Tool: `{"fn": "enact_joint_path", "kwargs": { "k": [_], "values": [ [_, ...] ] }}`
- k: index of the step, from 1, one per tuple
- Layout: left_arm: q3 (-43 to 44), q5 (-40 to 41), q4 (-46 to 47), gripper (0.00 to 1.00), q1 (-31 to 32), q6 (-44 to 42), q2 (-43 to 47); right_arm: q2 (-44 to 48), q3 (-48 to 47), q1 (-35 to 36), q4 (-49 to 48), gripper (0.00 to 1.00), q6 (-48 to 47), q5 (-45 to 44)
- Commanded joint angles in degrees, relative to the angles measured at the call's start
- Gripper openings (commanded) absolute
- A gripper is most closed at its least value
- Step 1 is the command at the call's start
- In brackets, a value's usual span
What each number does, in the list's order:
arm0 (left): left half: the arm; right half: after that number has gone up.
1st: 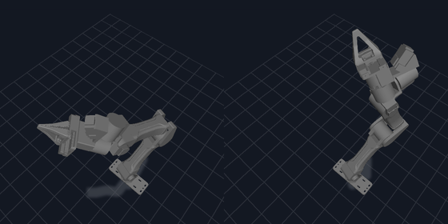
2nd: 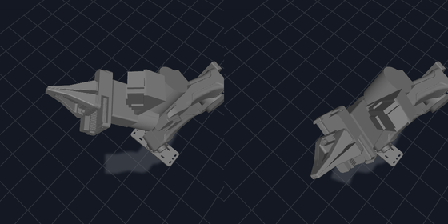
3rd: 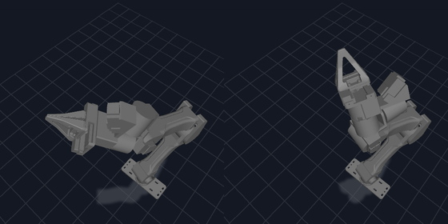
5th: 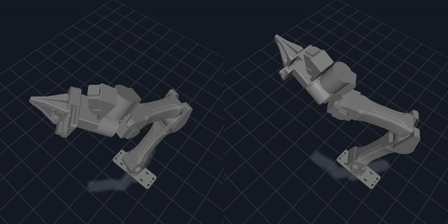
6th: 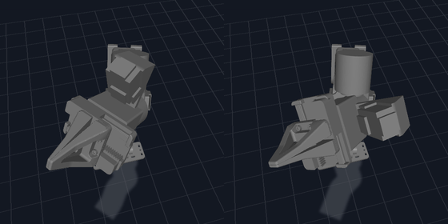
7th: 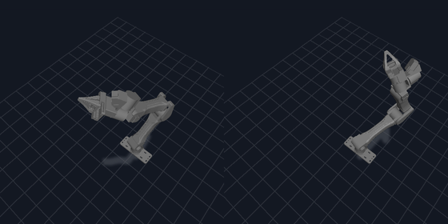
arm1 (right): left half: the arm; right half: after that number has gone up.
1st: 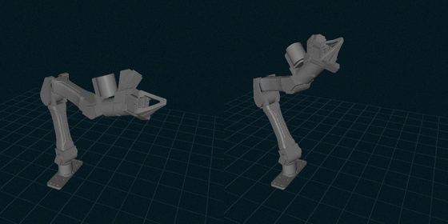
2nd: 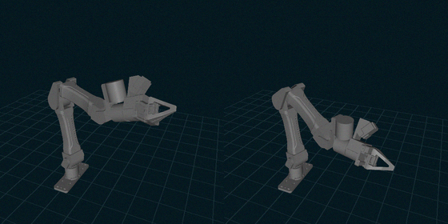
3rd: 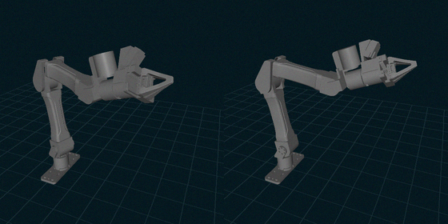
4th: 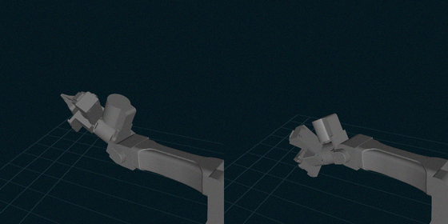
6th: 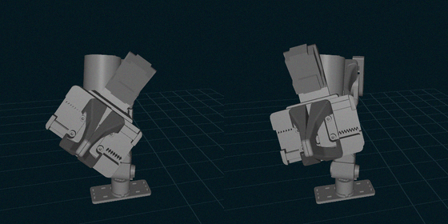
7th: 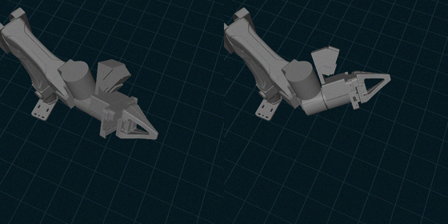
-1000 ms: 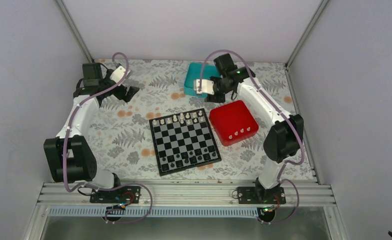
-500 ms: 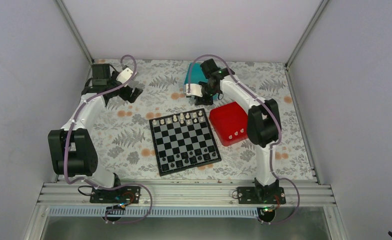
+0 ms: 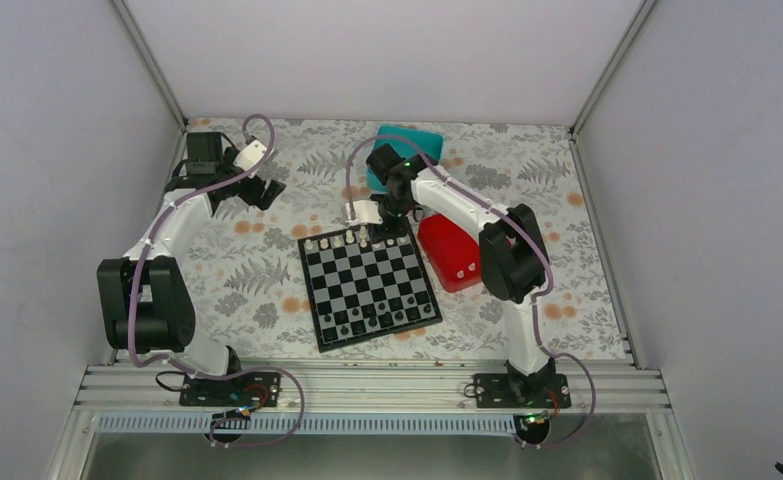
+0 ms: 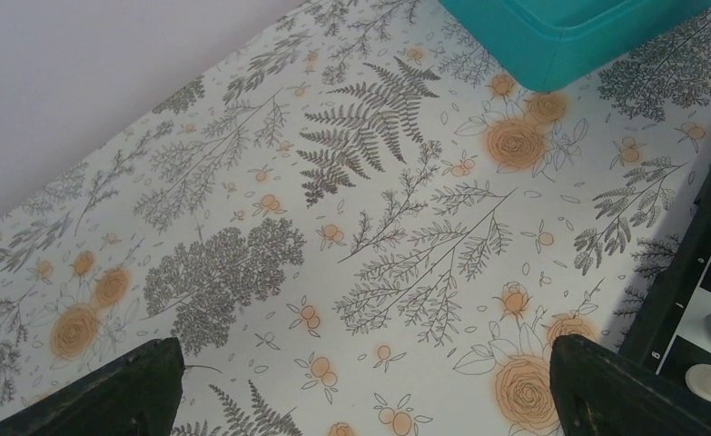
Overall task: Set up the chess pieces on the board
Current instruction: Adjust the chess piece on the chessboard.
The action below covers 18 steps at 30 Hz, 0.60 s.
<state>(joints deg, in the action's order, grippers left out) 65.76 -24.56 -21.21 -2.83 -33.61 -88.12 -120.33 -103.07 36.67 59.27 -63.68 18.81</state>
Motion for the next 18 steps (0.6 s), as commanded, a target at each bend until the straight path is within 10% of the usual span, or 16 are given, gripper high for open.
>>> {"fn": "enact_joint_path", "kwargs": {
  "k": [1, 18],
  "values": [
    [-0.6, -0.6, 1.7, 1.0, 0.5, 0.8, -0.5, 1.1, 0.7, 0.6, 1.0, 0.29, 0.8, 0.4],
    [-2.4, 0.2, 2.3, 1.0, 0.5, 0.9, 1.3, -2.6, 0.0, 3.2, -0.4, 0.23, 1.3, 0.8]
  ]
}}
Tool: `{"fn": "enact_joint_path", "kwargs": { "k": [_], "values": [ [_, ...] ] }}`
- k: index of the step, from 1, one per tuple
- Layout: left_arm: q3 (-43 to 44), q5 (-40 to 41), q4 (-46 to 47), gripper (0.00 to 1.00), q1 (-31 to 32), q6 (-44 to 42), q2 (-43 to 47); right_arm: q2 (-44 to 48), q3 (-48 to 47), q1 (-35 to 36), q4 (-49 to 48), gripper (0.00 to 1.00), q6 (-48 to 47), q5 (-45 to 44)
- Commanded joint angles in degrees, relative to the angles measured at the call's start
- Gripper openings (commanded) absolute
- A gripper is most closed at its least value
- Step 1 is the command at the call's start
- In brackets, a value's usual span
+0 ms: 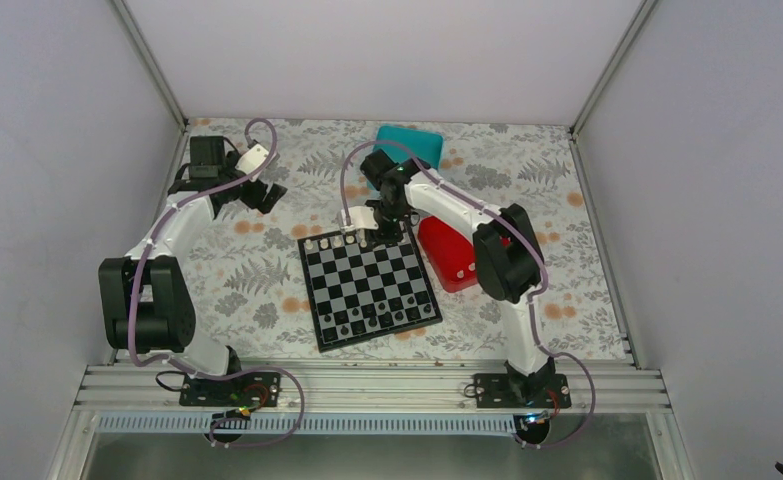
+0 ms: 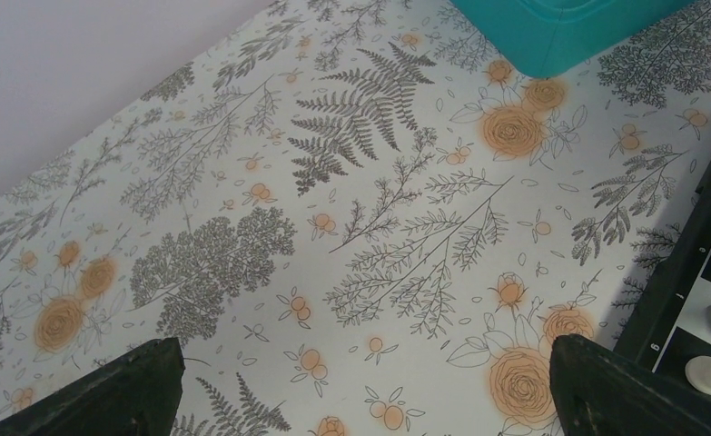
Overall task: Set up the chess pieces on the board
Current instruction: Adjust the chess piece on the chessboard.
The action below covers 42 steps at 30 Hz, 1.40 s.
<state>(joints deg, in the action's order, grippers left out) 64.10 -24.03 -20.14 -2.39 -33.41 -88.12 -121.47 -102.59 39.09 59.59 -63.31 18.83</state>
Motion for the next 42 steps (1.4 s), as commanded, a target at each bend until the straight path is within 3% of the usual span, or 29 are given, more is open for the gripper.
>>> {"fn": "enact_joint_path", "kwargs": {
  "k": [1, 23, 42],
  "values": [
    [-0.8, -0.3, 1.2, 1.0, 0.2, 0.6, 1.5, -1.7, -0.6, 0.9, -0.9, 0.23, 1.1, 0.6],
    [-2.2, -0.2, 1.9, 1.0, -0.1, 0.1, 2.8, -4.8, -2.3, 1.3, -5.0, 0.24, 3.6, -4.1],
    [-2.4, -1.0, 1.8, 1.0, -0.7, -0.3, 3.1, -5.8, -3.4, 1.7, -5.9, 0.24, 3.6, -3.0]
  ]
}}
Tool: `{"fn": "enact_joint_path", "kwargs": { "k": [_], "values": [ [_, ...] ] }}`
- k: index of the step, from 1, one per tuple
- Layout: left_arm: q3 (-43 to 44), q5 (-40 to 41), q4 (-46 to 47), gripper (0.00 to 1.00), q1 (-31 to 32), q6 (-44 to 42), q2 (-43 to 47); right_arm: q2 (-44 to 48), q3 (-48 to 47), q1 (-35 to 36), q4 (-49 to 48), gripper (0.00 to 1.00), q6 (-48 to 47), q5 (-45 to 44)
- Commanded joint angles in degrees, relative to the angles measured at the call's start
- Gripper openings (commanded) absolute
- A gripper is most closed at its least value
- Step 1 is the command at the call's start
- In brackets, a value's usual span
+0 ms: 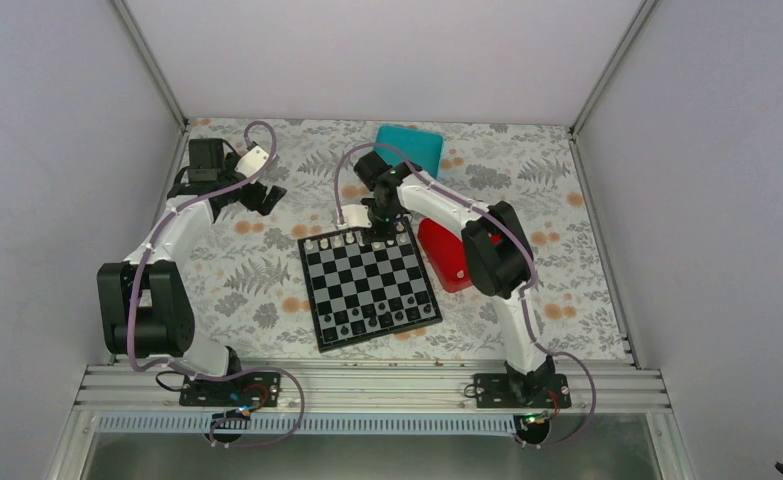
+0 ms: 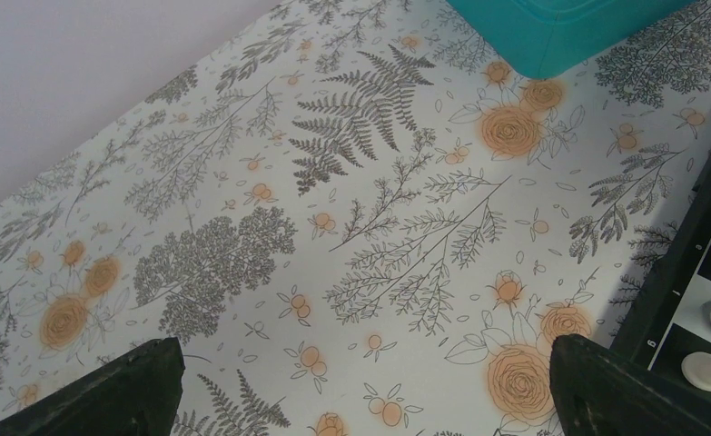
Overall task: Set up the chess pieces on the board
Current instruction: Adjust the chess piece on the chessboard.
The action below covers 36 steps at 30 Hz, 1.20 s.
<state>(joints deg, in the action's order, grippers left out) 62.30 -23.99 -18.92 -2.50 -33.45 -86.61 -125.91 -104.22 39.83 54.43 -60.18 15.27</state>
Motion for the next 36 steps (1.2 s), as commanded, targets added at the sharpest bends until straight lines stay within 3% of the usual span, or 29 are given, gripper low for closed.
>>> {"fn": "enact_joint_path", "kwargs": {
  "k": [1, 25, 36],
  "values": [
    [-0.5, -1.1, 0.4, 1.0, -0.6, -0.3, 1.6, -1.3, -1.9, 1.0, -0.7, 0.24, 0.4, 0.6],
    [-0.4, -2.6, -0.1, 1.0, -1.5, -0.4, 1.9, -2.9, -1.9, 1.9, -0.2, 0.25, 0.6, -0.2],
    [-0.5, -3.0, -0.2, 1.0, -1.8, -0.5, 2.0, -2.7, -2.5, 1.9, 1.0, 0.11, 0.5, -0.3]
  ]
}}
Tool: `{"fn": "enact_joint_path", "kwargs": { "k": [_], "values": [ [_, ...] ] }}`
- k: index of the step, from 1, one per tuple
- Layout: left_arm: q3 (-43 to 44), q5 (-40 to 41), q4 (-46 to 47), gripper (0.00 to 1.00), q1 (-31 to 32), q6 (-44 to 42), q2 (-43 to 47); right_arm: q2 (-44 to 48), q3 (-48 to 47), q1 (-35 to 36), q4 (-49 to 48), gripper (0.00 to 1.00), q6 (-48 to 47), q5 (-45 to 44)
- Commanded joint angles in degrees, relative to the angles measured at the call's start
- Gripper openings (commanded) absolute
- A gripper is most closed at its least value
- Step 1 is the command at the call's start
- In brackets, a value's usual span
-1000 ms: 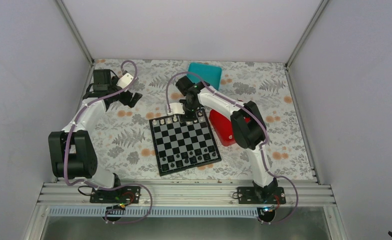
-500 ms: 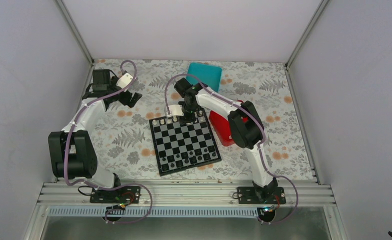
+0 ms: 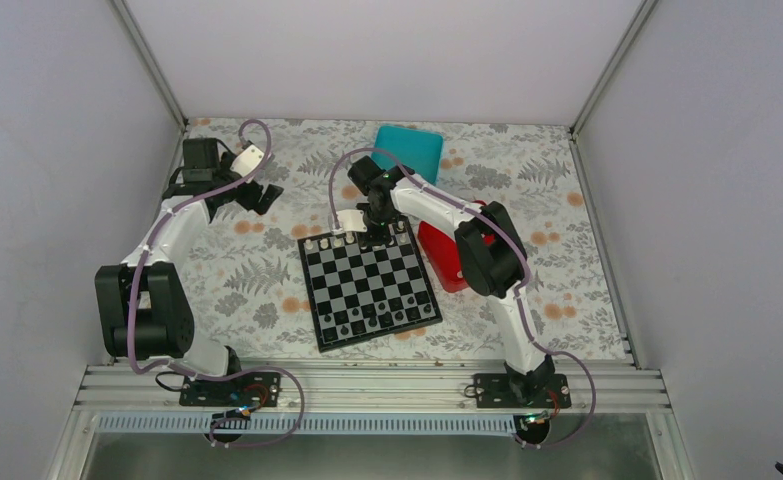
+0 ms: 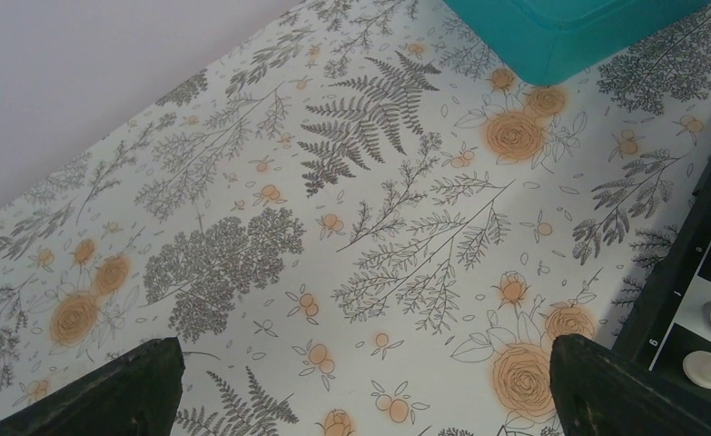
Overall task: Set up the chess pieces on the board
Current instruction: Adjust the chess piece on the chessboard.
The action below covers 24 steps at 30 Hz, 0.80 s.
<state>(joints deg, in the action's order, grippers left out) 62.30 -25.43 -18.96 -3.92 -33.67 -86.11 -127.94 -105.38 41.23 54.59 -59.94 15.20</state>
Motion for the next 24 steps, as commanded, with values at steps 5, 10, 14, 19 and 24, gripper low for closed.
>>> {"fn": "enact_joint_path", "kwargs": {
  "k": [5, 10, 14, 19, 24],
  "values": [
    [-0.6, -1.6, 0.0, 1.0, -0.5, -0.2, 1.6, -0.3, -1.0, 0.5, 1.3, 0.1, 0.2, -0.5],
    [-0.5, -1.7, -0.2, 1.0, -0.4, -0.1, 1.6, -0.1, -0.6, 0.5, 1.5, 0.1, 0.0, -0.7],
    [-0.4, -1.6, -0.3, 1.0, -0.4, -0.1, 1.6, -0.1, -0.6, 0.5, 1.7, 0.1, 0.0, -0.8],
    [-0.6, -1.7, -0.4, 1.0, -0.5, -0.2, 1.7, -0.1, -0.3, 0.4, 1.5, 0.1, 0.1, -1.6],
    [-0.4, -1.6, -0.4, 1.0, -0.5, -0.2, 1.8, 0.0, -0.2, 0.4, 1.7, 0.1, 0.0, -1.6]
  ]
}}
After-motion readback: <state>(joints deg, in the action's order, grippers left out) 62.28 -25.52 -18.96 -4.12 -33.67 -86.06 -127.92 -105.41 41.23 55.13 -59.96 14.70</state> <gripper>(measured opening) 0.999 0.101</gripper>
